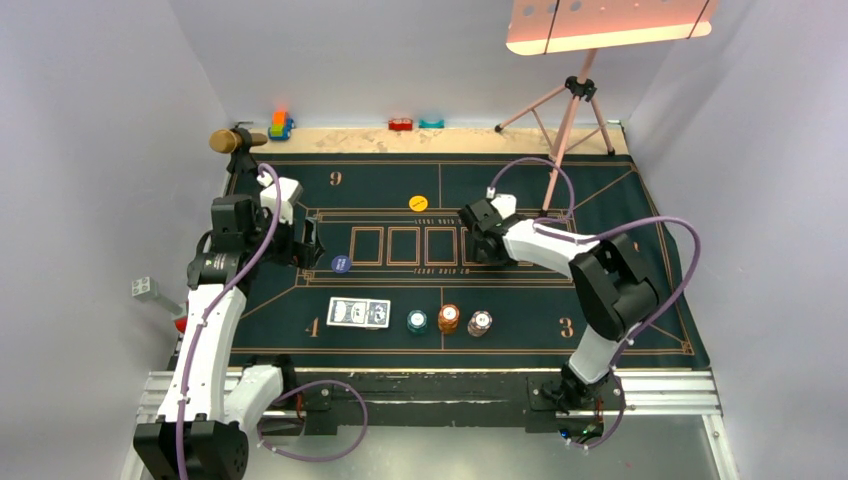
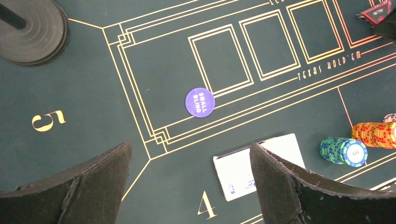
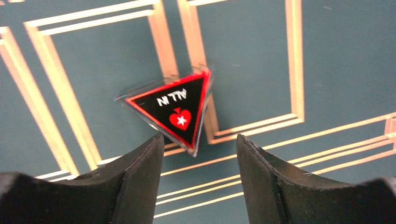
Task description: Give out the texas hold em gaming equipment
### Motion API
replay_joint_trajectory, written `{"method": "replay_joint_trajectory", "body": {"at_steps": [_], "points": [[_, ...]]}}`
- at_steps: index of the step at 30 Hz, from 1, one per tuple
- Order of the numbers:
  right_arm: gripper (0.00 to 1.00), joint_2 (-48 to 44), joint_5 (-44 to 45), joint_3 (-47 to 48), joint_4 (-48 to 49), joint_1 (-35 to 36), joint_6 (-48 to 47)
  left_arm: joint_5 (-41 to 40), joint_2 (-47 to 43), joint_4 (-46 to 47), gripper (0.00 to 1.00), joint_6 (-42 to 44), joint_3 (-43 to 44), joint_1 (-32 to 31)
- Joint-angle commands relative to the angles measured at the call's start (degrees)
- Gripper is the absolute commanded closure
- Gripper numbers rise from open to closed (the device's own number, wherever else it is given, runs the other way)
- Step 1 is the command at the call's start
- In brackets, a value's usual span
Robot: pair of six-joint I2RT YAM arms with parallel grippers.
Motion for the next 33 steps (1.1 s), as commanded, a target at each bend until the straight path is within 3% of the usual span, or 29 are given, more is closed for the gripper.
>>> {"method": "replay_joint_trajectory", "body": {"at_steps": [1, 5, 11, 14, 18, 24, 33], "points": [[0.4, -4.7, 5.4, -1.7, -7.9, -3.6, 2.2, 0.4, -0.9, 1.2, 0.0, 1.1, 0.5, 0.4], [0.42, -8.5, 3.9, -4.8, -7.5, -8.4, 0.9, 0.6, -1.1, 1.1, 0.0, 1.4, 0.3, 0.4], [0.42, -9.7, 1.7, -2.7, -5.8, -8.4, -2.0, 0.8, -1.5, 0.8, 0.0, 1.5, 0.3, 0.4], [0.37, -9.8, 0.4, -0.4, -3.3, -8.0, -3.7, 0.8, -2.0, 0.7, 0.0, 1.5, 0.3, 0.4], [0.3, -5.8, -0.2, 4.7, -2.1, -8.0, -4.9, 0.8, -1.9, 0.8, 0.0, 1.6, 0.3, 0.4], [0.28, 2.8, -1.2, 10.6, -1.7, -8.0, -4.9, 0.7, -1.8, 0.8, 0.0, 1.7, 0.5, 0.4], [0.28, 5.6, -0.9, 8.7, -2.6, -8.0, -3.9, 0.6, -1.8, 0.8, 0.0, 1.7, 0.6, 0.4]]}}
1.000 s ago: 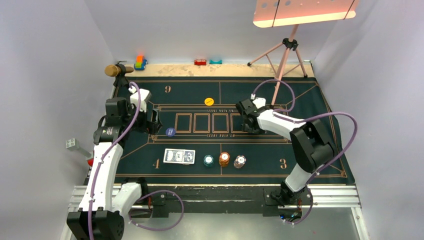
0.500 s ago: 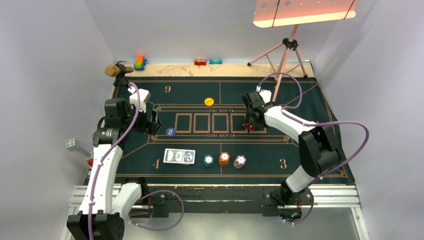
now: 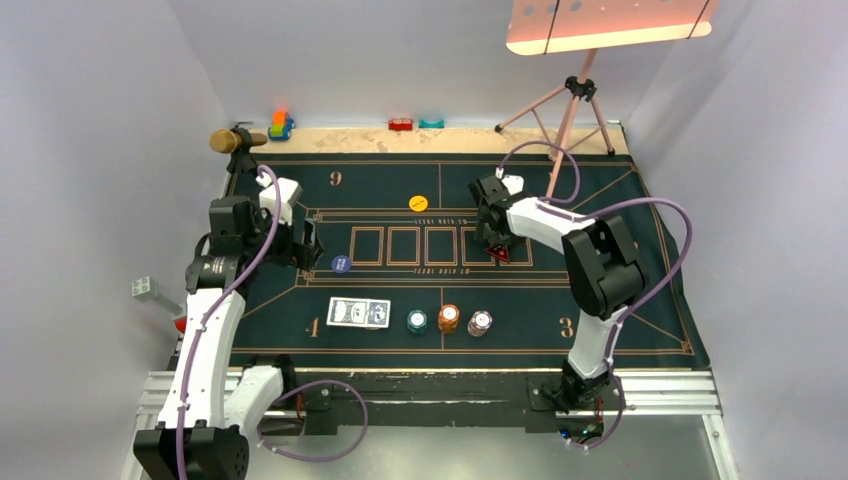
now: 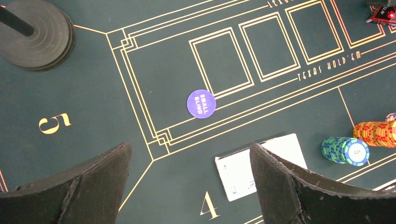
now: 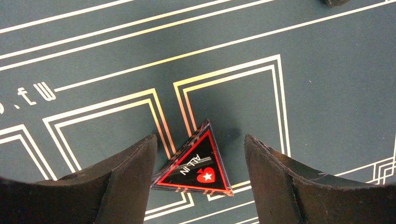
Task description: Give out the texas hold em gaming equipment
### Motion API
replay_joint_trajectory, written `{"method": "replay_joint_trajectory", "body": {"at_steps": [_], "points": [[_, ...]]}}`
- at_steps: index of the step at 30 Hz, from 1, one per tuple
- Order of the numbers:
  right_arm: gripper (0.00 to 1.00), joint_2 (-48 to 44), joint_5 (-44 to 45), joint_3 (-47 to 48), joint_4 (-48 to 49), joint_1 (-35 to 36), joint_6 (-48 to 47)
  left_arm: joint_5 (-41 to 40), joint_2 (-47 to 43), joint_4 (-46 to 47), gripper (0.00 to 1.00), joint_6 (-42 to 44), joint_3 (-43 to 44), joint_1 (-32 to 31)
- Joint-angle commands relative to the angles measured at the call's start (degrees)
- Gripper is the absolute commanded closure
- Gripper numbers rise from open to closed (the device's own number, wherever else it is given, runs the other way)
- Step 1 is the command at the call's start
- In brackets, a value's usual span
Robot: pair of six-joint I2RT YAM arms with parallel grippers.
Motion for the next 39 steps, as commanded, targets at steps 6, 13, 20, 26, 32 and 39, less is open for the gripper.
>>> {"method": "replay_joint_trajectory", "body": {"at_steps": [6, 13, 20, 26, 32, 39], "points": [[0.32, -4.4, 0.6, -5.0, -2.2, 0.1, 2.3, 0.4, -0.5, 0.6, 0.0, 1.1, 0.8, 0.4], [0.38, -13.6, 3.2, -12.1, -5.9, -1.1, 3.9, 0.6, -0.6, 0.4, 0.0, 1.1, 1.1, 0.4], [0.41, -17.2, 1.3, -15.8, -5.8, -4.6, 3.8, 1.3, -1.2, -0.2, 0.0, 1.2, 1.1, 0.4], [0.37, -20.1, 1.2, -12.7, -7.3, -3.8, 1.8, 1.6, -1.2, -0.1, 0.0, 1.3, 1.0, 0.4], [0.23, -28.5, 1.3, -8.1, -7.4, 8.6, -2.5, 1.6, -1.4, -0.2, 0.0, 1.4, 0.7, 0.4], [0.16, -34.6, -7.2, -6.3, -0.7, 25.6, -10.1, 1.0, -1.5, -0.1, 0.0, 1.5, 0.6, 0.4]]}}
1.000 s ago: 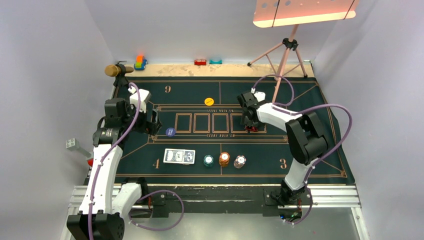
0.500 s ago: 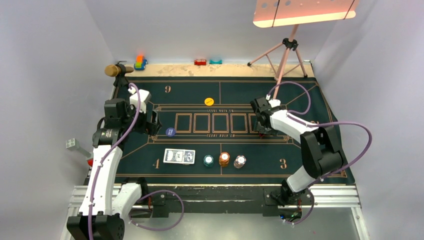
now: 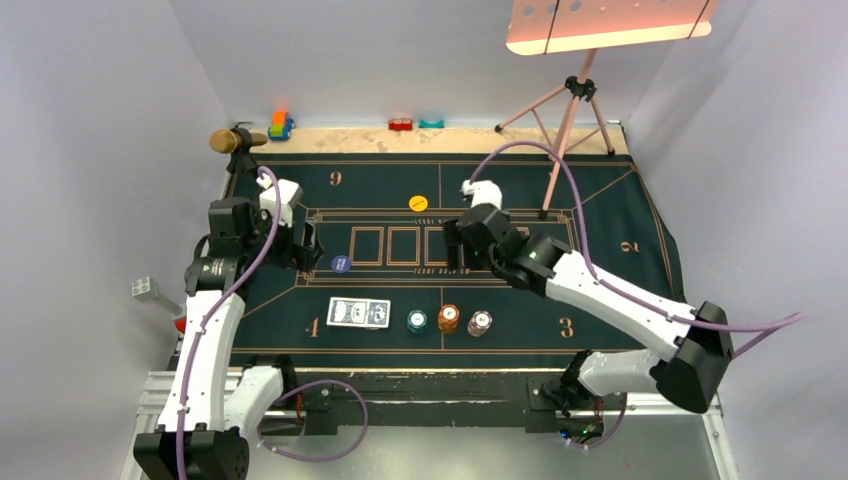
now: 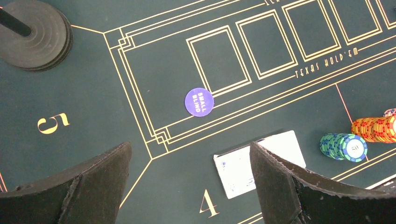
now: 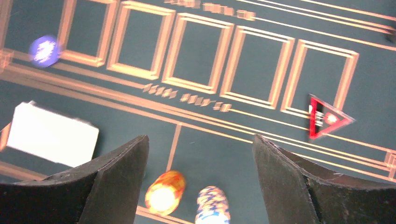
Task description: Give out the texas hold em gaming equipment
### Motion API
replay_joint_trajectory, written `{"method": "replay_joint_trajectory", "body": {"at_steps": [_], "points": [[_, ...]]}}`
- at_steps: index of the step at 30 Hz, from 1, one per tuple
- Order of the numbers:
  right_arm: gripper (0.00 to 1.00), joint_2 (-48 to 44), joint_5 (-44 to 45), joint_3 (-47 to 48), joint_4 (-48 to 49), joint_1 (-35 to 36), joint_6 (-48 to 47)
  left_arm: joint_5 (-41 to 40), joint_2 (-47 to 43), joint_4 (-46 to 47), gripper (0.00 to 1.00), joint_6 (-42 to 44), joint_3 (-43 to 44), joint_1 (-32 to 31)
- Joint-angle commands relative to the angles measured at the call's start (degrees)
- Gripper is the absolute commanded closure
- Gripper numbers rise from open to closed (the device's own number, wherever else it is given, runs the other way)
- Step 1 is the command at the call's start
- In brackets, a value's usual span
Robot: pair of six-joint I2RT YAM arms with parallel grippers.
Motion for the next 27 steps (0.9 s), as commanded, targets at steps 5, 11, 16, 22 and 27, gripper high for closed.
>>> {"method": "replay_joint_trajectory", "body": {"at_steps": [5, 11, 16, 22, 27], "points": [[0.08, 4.3, -12.8, 2.9, 6.3, 14.0, -9.9, 0.2, -0.8, 1.0, 0.0, 0.7, 0.5, 0.4], [0.02, 10.8, -17.9, 3.8, 9.3, 17.9, -13.4, -0.5, -0.9, 1.2, 0.0, 0.7, 0.2, 0.5], [0.02, 15.5, -19.1, 3.1, 11.0, 18.8, -13.4, -0.5, -0.8, 1.3, 0.0, 0.7, 0.2, 0.5], [0.1, 18.5, -20.0, 2.6, 12.1, 19.7, -13.8, -0.7, -0.6, 1.4, 0.0, 0.7, 0.1, 0.4], [0.18, 20.6, -19.7, 2.1, 11.9, 20.5, -13.7, -0.8, -0.8, 1.4, 0.0, 0.7, 0.1, 0.5]]}}
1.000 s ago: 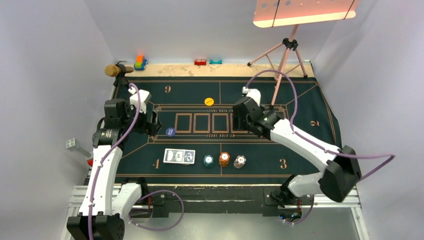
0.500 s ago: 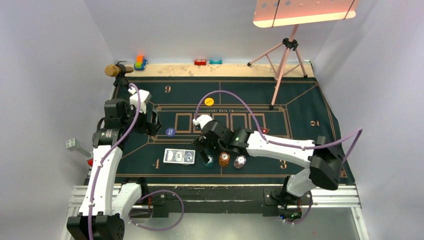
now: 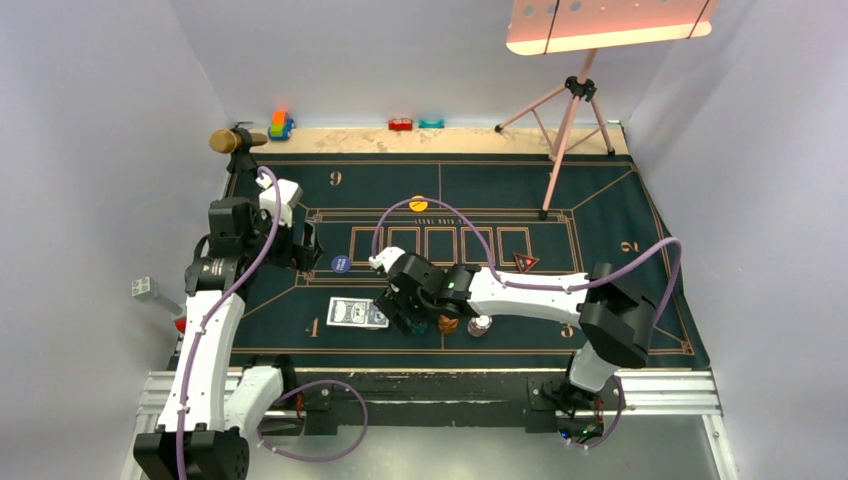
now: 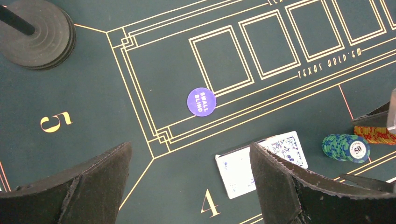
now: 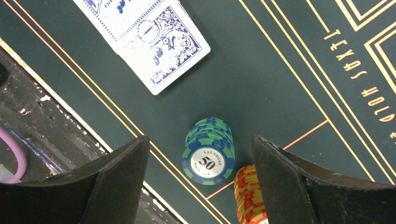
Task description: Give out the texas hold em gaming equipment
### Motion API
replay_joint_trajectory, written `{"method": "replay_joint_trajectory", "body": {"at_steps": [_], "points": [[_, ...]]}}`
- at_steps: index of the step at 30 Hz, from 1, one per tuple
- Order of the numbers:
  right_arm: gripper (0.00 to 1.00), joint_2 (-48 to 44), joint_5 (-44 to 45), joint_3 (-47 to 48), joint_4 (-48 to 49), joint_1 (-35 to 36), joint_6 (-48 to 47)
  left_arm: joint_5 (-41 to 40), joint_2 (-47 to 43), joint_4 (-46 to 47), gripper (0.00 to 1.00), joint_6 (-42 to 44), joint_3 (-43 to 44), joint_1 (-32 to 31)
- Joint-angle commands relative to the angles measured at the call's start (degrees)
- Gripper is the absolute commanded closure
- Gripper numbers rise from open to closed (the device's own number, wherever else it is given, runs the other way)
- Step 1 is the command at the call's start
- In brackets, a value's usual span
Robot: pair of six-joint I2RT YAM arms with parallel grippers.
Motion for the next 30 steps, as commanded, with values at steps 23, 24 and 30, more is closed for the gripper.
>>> {"method": "replay_joint_trajectory", "body": {"at_steps": [23, 24, 30], "points": [[0.72, -0.1, 4.4, -3.3, 2.1, 1.4, 1.1, -0.4, -1.4, 1.4, 0.0, 0.7, 0.1, 0.5], [0.75, -0.6, 4.8, -3.0, 1.8, 1.4, 1.1, -0.4, -1.4, 1.4, 0.0, 0.6, 0.1, 0.5], [0.94, -3.9, 7.7, 0.0, -0.9, 1.4, 0.8, -0.3, -1.3, 1.5, 0.0, 0.5, 0.2, 0.4]]}}
